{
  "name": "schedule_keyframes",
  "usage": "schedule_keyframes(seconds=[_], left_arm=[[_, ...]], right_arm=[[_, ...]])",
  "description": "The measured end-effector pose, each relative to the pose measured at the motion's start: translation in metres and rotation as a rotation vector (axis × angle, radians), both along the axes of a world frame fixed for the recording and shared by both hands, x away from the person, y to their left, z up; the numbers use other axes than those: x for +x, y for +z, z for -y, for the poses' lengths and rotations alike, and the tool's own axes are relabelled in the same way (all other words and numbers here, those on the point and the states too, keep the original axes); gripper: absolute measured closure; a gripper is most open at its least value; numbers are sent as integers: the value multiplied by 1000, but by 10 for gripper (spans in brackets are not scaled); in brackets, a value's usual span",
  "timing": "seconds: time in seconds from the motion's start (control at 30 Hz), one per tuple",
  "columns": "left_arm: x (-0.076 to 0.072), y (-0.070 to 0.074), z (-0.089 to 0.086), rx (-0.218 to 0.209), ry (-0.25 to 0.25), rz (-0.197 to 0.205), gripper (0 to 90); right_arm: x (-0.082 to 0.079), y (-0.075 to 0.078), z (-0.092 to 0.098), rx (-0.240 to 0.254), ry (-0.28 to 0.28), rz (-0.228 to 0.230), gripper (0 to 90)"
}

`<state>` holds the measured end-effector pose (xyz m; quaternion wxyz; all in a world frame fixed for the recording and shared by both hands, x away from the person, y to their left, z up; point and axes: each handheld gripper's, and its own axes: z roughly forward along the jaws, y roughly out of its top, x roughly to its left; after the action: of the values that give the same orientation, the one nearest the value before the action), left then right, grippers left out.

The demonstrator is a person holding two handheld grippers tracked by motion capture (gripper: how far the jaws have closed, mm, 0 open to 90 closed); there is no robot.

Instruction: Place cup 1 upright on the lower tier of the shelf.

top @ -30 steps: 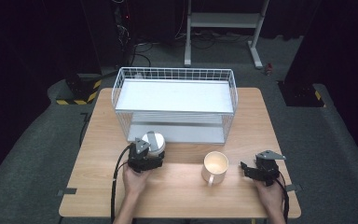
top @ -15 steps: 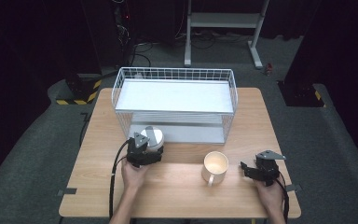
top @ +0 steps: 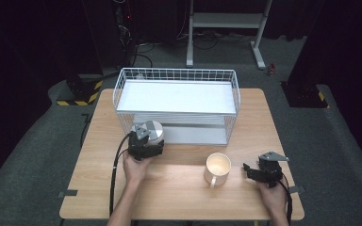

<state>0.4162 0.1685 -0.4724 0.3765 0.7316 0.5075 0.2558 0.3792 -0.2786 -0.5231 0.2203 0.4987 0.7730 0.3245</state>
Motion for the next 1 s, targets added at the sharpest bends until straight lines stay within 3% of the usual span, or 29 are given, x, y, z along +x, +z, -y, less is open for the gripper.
schedule_keyframes(seconds=[0.17, 0.4, 0.8, 1.0], left_arm=[[7, -1, 2, 0, 13, -5, 189], [13, -4, 0, -32, 29, 0, 189], [21, -8, -3, -58, 57, 34, 190], [28, -6, 0, -18, 47, 19, 189]], right_arm=[[0, 0, 0, -1, 1, 0, 266], [0, 0, 0, 0, 1, 0, 265], [0, 0, 0, -1, 1, 0, 265], [0, 0, 0, -1, 1, 0, 265]])
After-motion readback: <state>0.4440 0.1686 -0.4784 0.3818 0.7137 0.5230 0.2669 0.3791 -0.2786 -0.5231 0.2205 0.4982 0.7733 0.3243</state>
